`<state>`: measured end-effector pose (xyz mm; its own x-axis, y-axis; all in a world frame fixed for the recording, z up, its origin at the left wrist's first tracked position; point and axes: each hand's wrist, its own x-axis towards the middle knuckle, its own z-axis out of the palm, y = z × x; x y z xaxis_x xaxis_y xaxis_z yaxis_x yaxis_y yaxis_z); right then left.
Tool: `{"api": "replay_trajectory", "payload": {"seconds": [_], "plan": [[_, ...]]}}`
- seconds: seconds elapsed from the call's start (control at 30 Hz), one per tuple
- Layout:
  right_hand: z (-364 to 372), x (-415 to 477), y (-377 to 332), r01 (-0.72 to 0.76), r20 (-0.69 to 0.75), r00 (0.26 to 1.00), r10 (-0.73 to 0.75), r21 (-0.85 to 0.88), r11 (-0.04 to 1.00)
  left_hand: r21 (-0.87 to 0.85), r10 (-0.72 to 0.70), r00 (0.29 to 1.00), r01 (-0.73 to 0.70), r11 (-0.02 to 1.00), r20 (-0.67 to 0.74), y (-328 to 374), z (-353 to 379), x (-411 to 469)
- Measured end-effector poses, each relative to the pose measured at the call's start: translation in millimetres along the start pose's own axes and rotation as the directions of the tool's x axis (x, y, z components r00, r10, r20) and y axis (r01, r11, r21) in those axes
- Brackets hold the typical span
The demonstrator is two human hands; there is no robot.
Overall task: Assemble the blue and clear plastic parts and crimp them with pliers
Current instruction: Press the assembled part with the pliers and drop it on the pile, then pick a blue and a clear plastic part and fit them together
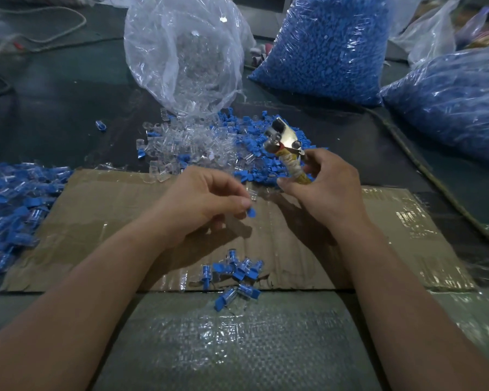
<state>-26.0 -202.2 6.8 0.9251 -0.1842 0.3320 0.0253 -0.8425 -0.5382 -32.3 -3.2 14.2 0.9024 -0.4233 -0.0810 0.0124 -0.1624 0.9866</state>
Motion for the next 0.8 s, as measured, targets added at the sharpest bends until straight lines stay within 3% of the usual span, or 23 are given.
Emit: {"api": "replay_trajectory", "payload": {"seconds": [0.2, 0.37, 0.47, 0.57, 0.63, 0.7, 0.8], "plan": [[0.5, 3.0, 7.2, -0.073, 0.003, 0.997, 0.074, -0.024, 0.997, 0.065, 0.010, 0.993, -0.018, 0.998, 0.117, 0.5, 1.1, -2.0], [2.7, 4.7, 9.7, -0.079, 0.050, 0.995, 0.085, -0.117, 0.990, 0.017, 0.001, 0.995, -0.003, 1.000, 0.097, 1.4, 1.9, -2.4], [3.5, 6.0, 9.8, -0.084, 0.090, 0.991, 0.098, -0.141, 0.986, 0.029, 0.048, 0.995, -0.046, 0.999, -0.088, -1.0, 1.1, -0.4], [4.7, 6.6, 10.2, -0.089, 0.122, 0.986, 0.112, -0.178, 0.980, 0.209, 0.166, 0.922, -0.096, 0.973, -0.349, -6.7, -1.9, 5.8], [4.7, 7.0, 10.5, -0.089, 0.139, 0.983, 0.117, -0.191, 0.977, 0.302, 0.228, 0.884, -0.104, 0.948, -0.409, -8.7, -3.1, 8.1], [4.5, 7.7, 10.9, -0.091, 0.161, 0.979, 0.125, -0.203, 0.975, 0.389, 0.273, 0.889, -0.120, 0.914, -0.368, -10.7, -2.7, 8.3], [4.6, 8.4, 11.4, -0.101, 0.180, 0.974, 0.139, -0.205, 0.974, 0.574, 0.325, 0.931, -0.175, 0.800, -0.169, -13.8, 1.7, 8.2]]}}
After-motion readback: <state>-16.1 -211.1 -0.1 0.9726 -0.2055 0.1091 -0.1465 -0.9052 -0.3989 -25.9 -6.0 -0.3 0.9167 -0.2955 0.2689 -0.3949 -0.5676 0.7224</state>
